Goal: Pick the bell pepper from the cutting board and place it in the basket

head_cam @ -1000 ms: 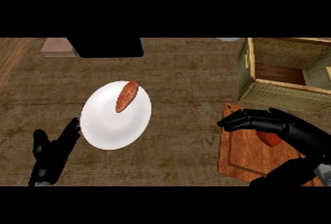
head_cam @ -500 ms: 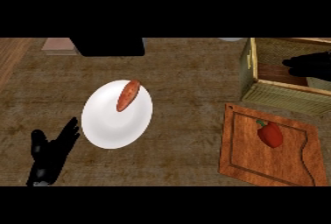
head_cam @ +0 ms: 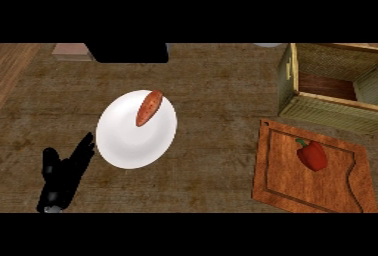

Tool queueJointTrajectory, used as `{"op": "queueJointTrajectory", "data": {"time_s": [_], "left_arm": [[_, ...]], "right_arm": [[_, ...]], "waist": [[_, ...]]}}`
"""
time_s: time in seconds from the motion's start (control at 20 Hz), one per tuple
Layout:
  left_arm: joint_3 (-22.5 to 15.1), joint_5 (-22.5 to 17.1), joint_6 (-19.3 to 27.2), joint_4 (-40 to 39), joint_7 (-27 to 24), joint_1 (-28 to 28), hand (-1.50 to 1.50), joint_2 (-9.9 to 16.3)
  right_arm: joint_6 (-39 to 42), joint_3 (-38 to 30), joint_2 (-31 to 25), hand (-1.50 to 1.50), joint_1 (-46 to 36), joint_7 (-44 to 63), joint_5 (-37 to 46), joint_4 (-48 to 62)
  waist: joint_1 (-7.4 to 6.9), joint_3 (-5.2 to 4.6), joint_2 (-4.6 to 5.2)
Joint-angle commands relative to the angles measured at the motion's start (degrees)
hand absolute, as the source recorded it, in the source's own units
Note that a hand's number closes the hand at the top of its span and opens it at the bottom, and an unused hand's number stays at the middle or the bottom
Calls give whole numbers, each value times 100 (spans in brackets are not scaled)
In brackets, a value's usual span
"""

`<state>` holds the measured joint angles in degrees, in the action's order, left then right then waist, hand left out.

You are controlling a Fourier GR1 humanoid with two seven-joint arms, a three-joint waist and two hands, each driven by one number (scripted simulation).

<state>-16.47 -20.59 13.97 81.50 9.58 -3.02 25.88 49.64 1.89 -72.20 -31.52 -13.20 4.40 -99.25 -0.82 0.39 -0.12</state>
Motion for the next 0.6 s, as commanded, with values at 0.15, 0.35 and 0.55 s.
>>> {"op": "queueJointTrajectory", "data": {"time_s": [0.15,0.35,0.55], "left_arm": [[-62,81,-58,-253,194,-123,0,-112],[69,68,-37,-672,202,160,0,-277],[229,-57,-323,-479,164,-18,0,-88]], "right_arm": [[204,378,-176,-150,-8,-1011,862,374],[159,323,-396,-150,245,-1431,729,330],[-470,648,125,-150,638,-1270,1020,379]], "waist": [[-38,-36,51],[102,-39,44],[56,-37,35]]}}
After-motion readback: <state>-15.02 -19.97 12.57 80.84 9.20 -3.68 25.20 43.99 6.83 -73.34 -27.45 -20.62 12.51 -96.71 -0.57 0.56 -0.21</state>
